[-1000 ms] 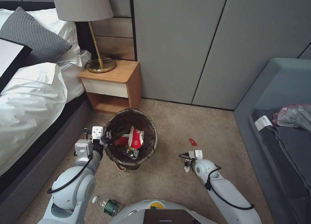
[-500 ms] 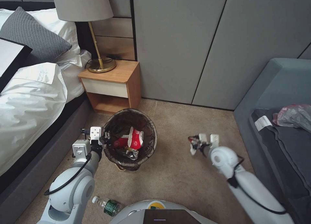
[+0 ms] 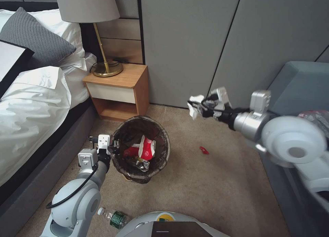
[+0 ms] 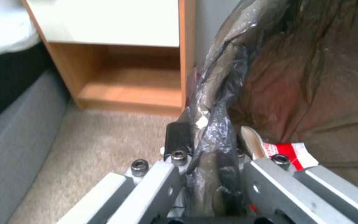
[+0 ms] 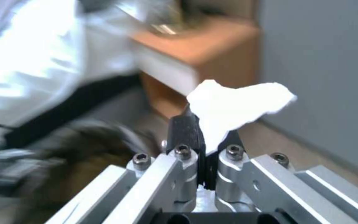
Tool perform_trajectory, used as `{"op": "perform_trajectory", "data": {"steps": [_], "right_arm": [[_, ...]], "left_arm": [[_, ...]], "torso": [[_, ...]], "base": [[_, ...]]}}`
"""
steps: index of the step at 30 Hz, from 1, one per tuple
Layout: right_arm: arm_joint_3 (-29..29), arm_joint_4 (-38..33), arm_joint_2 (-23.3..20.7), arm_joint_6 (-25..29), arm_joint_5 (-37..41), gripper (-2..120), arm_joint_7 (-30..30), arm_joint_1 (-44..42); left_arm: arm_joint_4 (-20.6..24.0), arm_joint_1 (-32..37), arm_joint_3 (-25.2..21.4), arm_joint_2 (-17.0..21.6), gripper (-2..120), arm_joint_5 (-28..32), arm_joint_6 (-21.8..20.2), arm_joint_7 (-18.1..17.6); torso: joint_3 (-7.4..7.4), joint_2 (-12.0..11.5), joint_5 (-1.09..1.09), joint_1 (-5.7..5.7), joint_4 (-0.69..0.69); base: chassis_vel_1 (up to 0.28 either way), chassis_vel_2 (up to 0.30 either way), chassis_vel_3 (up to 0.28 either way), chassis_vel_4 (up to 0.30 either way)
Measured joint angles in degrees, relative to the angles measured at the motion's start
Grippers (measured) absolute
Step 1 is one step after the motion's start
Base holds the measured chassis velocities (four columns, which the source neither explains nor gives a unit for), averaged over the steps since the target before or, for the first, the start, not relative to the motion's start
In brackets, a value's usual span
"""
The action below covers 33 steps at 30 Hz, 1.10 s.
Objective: Pick up the trash bin, then pick up the garbage from the floor and place it into the trash bin.
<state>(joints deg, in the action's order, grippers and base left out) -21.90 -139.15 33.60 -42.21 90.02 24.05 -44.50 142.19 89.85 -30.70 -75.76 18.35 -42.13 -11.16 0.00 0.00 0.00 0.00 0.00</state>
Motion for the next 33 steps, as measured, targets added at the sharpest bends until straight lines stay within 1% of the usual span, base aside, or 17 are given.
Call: {"op": "perform_trajectory", "data": {"steps": [1, 4, 5, 7, 8, 9, 10, 11, 13, 14, 16, 17, 18, 19, 20, 22, 33], "right_arm": [[0.0, 0.0, 0.0, 0.0, 0.0, 0, 0.0, 0.0], [6.12, -1.43, -3.06, 0.02, 7.82, 0, -4.66, 14.94], [6.12, -1.43, -3.06, 0.02, 7.82, 0, -4.66, 14.94], [11.17, -0.91, -3.22, 0.02, 8.23, 0, -7.75, 20.08], [11.17, -0.91, -3.22, 0.02, 8.23, 0, -7.75, 20.08], [14.04, -0.44, -3.23, 0.02, 8.22, 0, -9.18, 22.6], [19.0, 0.14, -3.0, 0.02, 8.21, 0, -10.24, 26.56], [19.0, 0.14, -3.0, 0.02, 8.21, 0, -10.24, 26.56], [28.34, 1.52, -1.25, 0.05, 8.18, 0, -10.4, 33.95], [28.34, 1.52, -1.25, 0.05, 8.18, 0, -10.4, 33.95], [38.14, 3.38, 2.22, 0.04, 7.84, 0, -8.69, 39.26], [38.14, 3.38, 2.22, 0.04, 7.84, 0, -8.69, 39.26], [39.74, 3.72, 3.16, 0.04, 7.84, 0, -8.1, 40.06], [43.16, 4.27, 5.55, 0.04, 7.92, 0, -6.51, 41.34], [43.16, 4.27, 5.55, 0.04, 7.92, 0, -6.51, 41.34], [45.97, 4.64, 7.39, 0.12, 7.42, 0, -5.62, 41.35], [52.36, 7.5, 9.04, 0.2, -0.32, 0, -6.14, 36.81]], "left_arm": [[0.0, 0.0, 0.0, 0.0, 0, 0.0, 0.0, 0.0], [1.07, 0.64, 0.04, 0.52, 0, -0.02, -0.03, 0.73], [1.07, 0.64, 0.04, 0.52, 0, -0.02, -0.03, 0.73], [1.13, 0.8, 0.07, 0.54, 0, -0.07, -0.07, 0.97], [1.13, 0.8, 0.07, 0.54, 0, -0.07, -0.07, 0.97], [1.13, 0.77, 0.1, 0.54, 0, -0.1, -0.07, 1.1], [1.13, 0.59, 0.15, 0.47, 0, -0.14, -0.07, 1.17], [1.13, 0.59, 0.15, 0.47, 0, -0.14, -0.07, 1.17], [1.13, 0.01, 0.24, 0.1, 0, -0.32, -0.08, 1.21], [1.13, 0.01, 0.24, 0.1, 0, -0.32, -0.08, 1.21], [0.91, -0.56, 0.31, -0.38, 0, -0.64, -0.07, 1.4], [0.91, -0.56, 0.31, -0.38, 0, -0.64, -0.07, 1.4], [0.8, -0.67, 0.3, -0.48, 0, -0.73, -0.08, 1.43], [0.46, -0.92, 0.25, -0.72, 0, -0.84, -0.08, 1.46], [0.46, -0.92, 0.25, -0.72, 0, -0.84, -0.08, 1.46], [0.2, -1.16, 0.06, -0.92, 0, -0.88, -0.08, 1.46], [0.01, -1.64, 0.16, -0.98, 0, -0.89, -0.07, 1.58]], "torso": [[0.0, 0.0, 0.0, 0.0, 0.0], [0.0, 0.0, -0.02, 0.0, 0.0], [0.0, 0.0, -0.02, 0.0, 0.0], [0.0, 0.0, 0.01, 0.0, 0.0], [0.0, 0.0, 0.01, 0.0, 0.0], [0.0, 0.0, 0.0, 0.0, 0.0], [0.0, 0.0, 0.01, 0.0, -0.02], [0.0, 0.0, 0.01, 0.0, -0.02], [0.0, 0.0, -0.02, 0.0, -0.01], [0.0, 0.0, -0.02, 0.0, -0.01], [0.01, 0.0, 0.0, 0.0, 0.02], [0.01, 0.0, 0.0, 0.0, 0.02], [0.01, 0.0, 0.0, 0.0, 0.03], [0.01, 0.0, -0.03, 0.0, 0.03], [0.01, 0.0, -0.03, 0.0, 0.03], [0.01, 0.0, -0.02, 0.0, 0.03], [0.0, 0.0, -0.01, 0.0, -0.01]], "base": [[0.0, 0.0, 0.0, 0.0], [0.0, 0.0, 0.0, 0.0], [0.0, 0.0, 0.0, 0.0], [0.0, 0.0, 0.0, 0.0], [0.0, 0.0, 0.0, 0.0], [0.0, 0.0, 0.0, 0.0], [0.0, 0.0, 0.0, 0.0], [0.0, 0.0, 0.0, 0.0], [0.0, 0.0, 0.0, 0.0], [0.0, 0.0, 0.0, 0.0], [0.0, 0.0, 0.0, 0.0], [0.0, 0.0, 0.0, 0.0], [0.0, 0.0, 0.0, 0.0], [0.0, 0.0, 0.0, 0.0], [0.0, 0.0, 0.0, 0.0], [0.0, 0.0, 0.0, 0.0], [0.0, 0.0, 0.0, 0.0]]}}
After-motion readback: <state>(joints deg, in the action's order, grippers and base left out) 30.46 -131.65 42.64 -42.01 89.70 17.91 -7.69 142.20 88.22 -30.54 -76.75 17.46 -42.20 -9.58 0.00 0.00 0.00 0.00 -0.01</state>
